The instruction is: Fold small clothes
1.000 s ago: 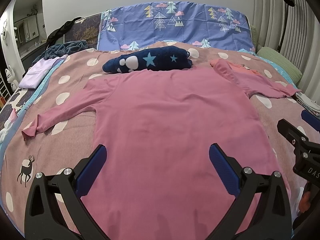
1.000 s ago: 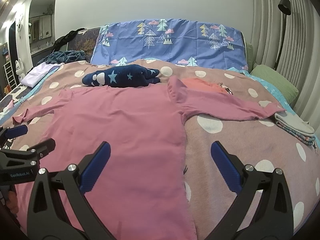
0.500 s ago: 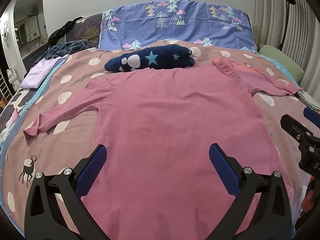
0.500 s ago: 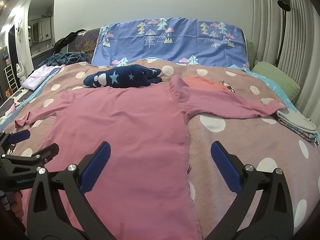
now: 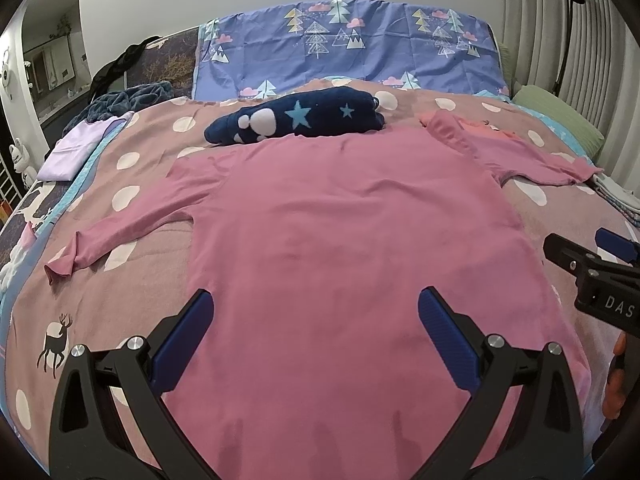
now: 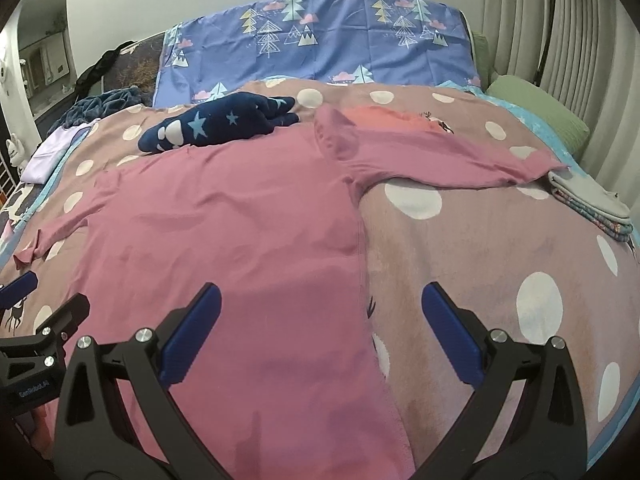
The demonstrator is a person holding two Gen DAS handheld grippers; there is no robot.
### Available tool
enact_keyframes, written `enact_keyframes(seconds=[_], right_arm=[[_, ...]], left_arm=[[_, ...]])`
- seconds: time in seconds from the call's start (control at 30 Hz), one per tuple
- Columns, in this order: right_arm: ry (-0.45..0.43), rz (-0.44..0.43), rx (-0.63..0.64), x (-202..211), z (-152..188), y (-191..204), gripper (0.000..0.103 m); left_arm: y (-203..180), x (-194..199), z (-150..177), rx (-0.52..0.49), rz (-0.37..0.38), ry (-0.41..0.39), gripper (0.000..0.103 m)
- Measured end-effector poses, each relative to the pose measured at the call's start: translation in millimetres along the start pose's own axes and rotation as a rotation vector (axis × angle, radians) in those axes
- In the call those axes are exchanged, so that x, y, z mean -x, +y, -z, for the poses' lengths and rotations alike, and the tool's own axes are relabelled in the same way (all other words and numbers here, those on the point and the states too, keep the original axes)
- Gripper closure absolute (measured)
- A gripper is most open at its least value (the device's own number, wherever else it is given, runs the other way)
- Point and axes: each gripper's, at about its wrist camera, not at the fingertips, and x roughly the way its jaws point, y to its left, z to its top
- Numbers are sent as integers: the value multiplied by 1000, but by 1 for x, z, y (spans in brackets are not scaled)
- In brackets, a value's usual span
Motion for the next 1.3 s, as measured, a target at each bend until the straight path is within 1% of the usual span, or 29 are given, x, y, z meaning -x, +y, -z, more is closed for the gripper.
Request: enact_keyframes(seconds=[0.5, 1.13, 1.23, 1.3], right_arm=[[-6, -14, 17, -1, -5, -2, 2], [-32, -10, 60, 4, -4, 9, 2], [-39, -1, 74, 4, -4, 12, 2], [-39, -3, 81, 4, -4, 14, 2]], left_arm=[[3, -3, 2, 2, 4, 6, 1], [9, -3, 4, 17, 16, 6, 1], [15, -2, 6, 28, 27, -5, 1], [21, -1, 6, 34, 38, -26, 1]])
